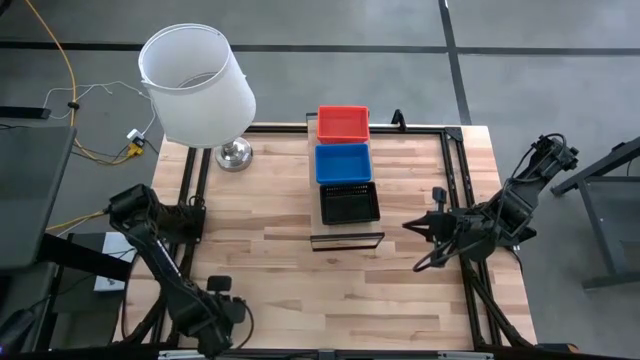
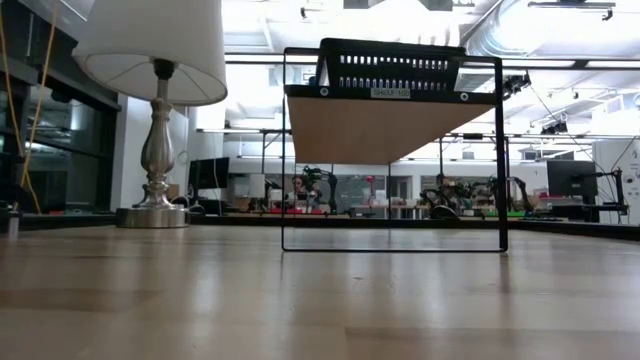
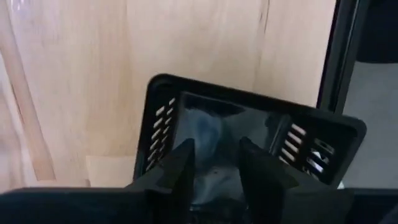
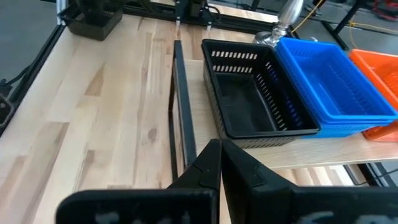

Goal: Stack baskets on shelf by color
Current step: Stack the black bin on top of the black bin on the shelf

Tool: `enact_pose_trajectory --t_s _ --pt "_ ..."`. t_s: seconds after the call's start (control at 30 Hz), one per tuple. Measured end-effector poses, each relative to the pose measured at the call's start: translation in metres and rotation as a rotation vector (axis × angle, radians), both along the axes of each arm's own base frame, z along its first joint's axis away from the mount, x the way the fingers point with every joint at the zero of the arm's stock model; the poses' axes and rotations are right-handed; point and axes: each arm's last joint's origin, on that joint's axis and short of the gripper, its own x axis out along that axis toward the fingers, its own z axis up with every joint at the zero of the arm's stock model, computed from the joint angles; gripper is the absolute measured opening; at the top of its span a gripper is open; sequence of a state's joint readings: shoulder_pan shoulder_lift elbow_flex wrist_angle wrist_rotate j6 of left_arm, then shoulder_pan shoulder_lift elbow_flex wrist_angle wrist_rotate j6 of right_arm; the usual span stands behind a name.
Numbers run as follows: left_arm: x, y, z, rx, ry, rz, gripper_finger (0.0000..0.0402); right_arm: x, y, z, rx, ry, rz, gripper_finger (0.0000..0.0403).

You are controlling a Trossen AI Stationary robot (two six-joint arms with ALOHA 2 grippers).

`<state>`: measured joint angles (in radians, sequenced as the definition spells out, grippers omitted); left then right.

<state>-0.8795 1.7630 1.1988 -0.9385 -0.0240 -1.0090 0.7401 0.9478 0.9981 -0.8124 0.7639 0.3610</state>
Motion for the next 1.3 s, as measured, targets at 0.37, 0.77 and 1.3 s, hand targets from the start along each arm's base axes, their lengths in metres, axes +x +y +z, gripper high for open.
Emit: enact_pose_trajectory --t_s 0.37,0.77,1.3 --pt "0.01 0.01 -0.006 0.04 -0.013 -0.09 0.0008 0.0 0.0 0.0 -0.002 -0.008 -0.013 0.0" --pt "0.063 0.079 -0.01 0.089 -0.009 -0.206 0.0 0.0 0.0 0.001 0.005 -0.011 -0.01 0.0" --pt "0.058 0.104 0.033 0.074 -0.088 -0.062 0.0 0.0 0.0 0.001 0.012 -0.012 -0.015 0.0"
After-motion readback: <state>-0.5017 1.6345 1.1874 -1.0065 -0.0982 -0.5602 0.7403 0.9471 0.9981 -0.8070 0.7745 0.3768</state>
